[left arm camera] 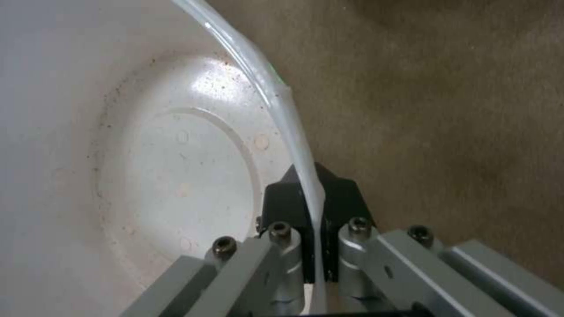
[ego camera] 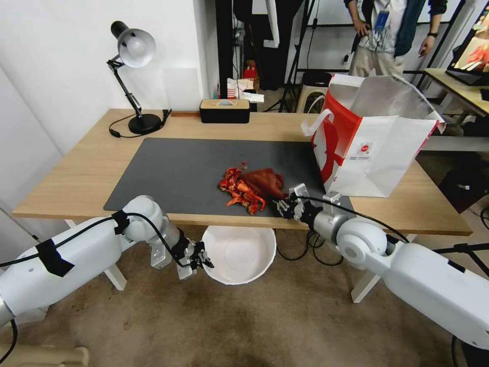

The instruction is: Sweep shrimp from table into container with towel, then put container into takeout bag.

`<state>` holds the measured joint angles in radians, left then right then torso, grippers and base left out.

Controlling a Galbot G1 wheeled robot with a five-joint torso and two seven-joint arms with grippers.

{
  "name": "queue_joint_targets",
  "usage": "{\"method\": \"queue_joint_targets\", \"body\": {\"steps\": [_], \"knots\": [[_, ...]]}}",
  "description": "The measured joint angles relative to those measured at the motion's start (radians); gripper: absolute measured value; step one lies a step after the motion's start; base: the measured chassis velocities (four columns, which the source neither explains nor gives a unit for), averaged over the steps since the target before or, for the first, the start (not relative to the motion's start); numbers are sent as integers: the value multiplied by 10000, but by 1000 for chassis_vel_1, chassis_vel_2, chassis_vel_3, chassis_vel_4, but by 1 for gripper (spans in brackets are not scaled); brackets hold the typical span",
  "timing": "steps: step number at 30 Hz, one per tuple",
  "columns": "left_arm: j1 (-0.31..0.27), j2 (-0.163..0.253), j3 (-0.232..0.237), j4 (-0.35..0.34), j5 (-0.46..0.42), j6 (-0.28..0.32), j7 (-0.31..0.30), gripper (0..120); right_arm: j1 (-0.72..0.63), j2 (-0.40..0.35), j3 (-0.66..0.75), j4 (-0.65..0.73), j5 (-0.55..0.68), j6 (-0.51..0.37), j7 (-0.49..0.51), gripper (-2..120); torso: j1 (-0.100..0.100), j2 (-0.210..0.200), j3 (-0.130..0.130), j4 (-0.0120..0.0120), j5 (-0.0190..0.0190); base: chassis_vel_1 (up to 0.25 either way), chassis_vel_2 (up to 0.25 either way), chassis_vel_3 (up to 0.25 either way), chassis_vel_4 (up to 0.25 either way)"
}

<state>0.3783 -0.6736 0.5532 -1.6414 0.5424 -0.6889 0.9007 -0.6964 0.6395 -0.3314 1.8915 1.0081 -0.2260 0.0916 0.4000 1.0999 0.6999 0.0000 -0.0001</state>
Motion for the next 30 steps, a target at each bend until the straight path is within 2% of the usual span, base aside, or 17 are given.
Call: {"method": "queue_joint_targets", "body": {"steps": [13,30], "knots": [[-215,166,-9,-11,-27,39,-2,0,-2269,-754,1525,1214,-389,-3,-559,4,-1,0,-1,-1,2,0,0,0,0],[-415,361,-13,-249,-104,157,0,0,-3994,-1567,2891,2197,-667,-62,-1066,4,-1,0,1,-1,1,0,0,0,0]]}}
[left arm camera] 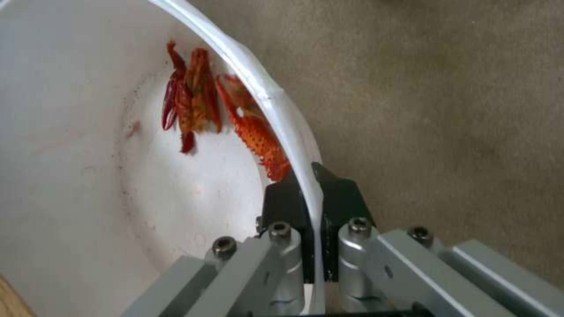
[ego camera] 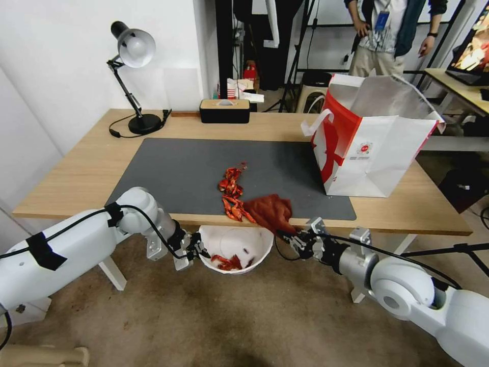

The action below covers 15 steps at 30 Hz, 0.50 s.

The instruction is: Sweep shrimp from table into container with towel, then put container into takeout bag.

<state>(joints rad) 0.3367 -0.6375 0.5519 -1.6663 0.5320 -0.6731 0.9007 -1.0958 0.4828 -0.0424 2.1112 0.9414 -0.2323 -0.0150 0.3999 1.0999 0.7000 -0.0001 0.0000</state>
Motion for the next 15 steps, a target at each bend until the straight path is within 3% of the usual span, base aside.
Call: {"method": "queue_joint_targets", "body": {"steps": [15], "knots": [[82,78,-7,-182,-10,39,32,0,-673,-73,1011,295,227,235,-218,4,0,0,0,0,0,0,0,0,0]]}}
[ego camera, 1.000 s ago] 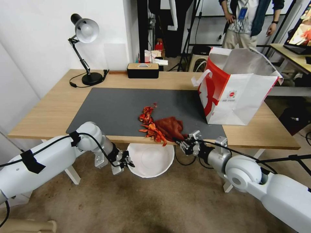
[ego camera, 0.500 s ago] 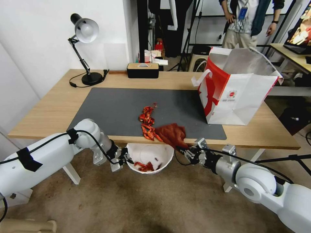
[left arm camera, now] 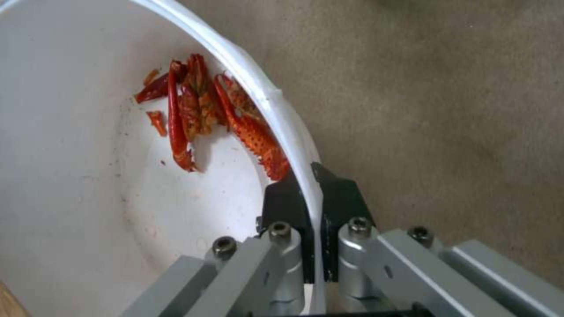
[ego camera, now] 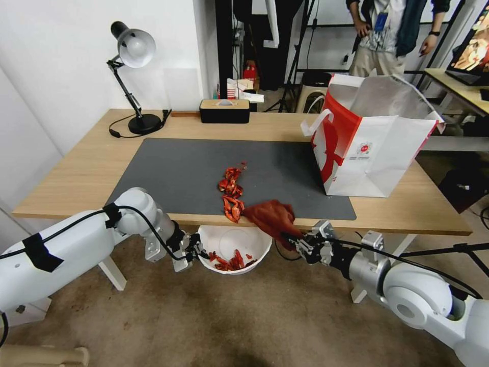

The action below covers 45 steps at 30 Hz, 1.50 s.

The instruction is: Sweep shrimp from table into container with towel, then put container into takeout bag.

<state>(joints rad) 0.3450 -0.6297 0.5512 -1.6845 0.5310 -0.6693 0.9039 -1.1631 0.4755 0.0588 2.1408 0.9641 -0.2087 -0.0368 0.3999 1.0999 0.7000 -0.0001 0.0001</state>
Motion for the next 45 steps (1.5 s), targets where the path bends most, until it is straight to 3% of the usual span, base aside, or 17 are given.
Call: {"method": "queue_joint_targets", "body": {"steps": [15,21,24,26,32,39,45], "knots": [[137,116,-93,-52,10,36,17,0,1216,-94,700,273,1441,108,64,4,2,0,0,0,0,0,0,0,0],[252,165,-227,-57,40,36,20,0,2150,149,360,-37,2081,377,53,4,2,0,0,-3,-2,0,0,0,0],[357,242,-363,-82,42,20,18,0,3525,786,-873,-732,2333,741,294,4,1,0,0,0,2,0,0,0,0],[370,254,-381,-83,43,14,17,0,3765,904,-1107,-869,2355,776,354,4,2,0,0,1,1,0,0,0,0],[422,337,-445,-136,15,-22,-41,0,7264,2486,-3867,-3614,1628,1219,747,4,3,0,1,4,-5,0,0,0,0],[416,90,-367,-43,224,-134,-24,0,8634,3919,-4973,-5765,621,1341,925,4,3,0,1,4,-2,0,0,0,0],[304,-113,-161,151,256,-187,-25,0,9001,5085,-5216,-7517,174,1339,860,4,2,0,-1,-1,-2,0,0,0,0]]}}
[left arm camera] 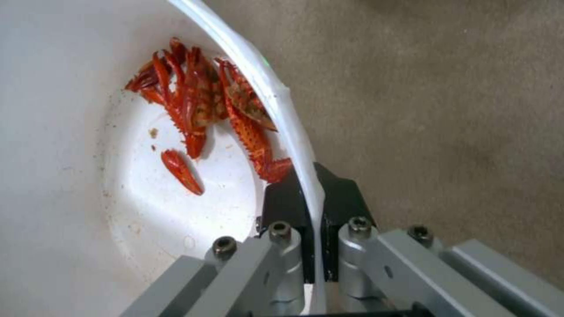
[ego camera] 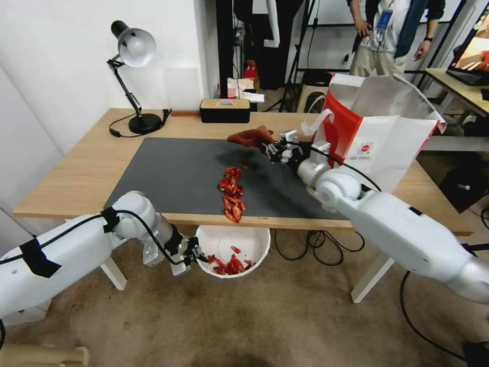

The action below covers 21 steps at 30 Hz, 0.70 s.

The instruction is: Sweep shrimp from table into container with towel, then put container into takeout bag.

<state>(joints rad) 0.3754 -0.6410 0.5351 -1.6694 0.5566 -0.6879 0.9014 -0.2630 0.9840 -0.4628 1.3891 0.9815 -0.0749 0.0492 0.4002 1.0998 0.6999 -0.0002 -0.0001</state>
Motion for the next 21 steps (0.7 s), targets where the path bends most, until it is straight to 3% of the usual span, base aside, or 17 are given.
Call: {"method": "queue_joint_targets", "body": {"steps": [8,21], "knots": [[-68,-29,47,174,1,-56,3,0,110,1005,-115,-1832,-177,39,-645,4,0,0,0,1,0,0,0,0,0],[-145,87,-8,373,-19,-242,-3,0,124,1074,-898,-2225,-84,104,-2025,4,-2,2,0,1,1,0,0,0,0]]}}
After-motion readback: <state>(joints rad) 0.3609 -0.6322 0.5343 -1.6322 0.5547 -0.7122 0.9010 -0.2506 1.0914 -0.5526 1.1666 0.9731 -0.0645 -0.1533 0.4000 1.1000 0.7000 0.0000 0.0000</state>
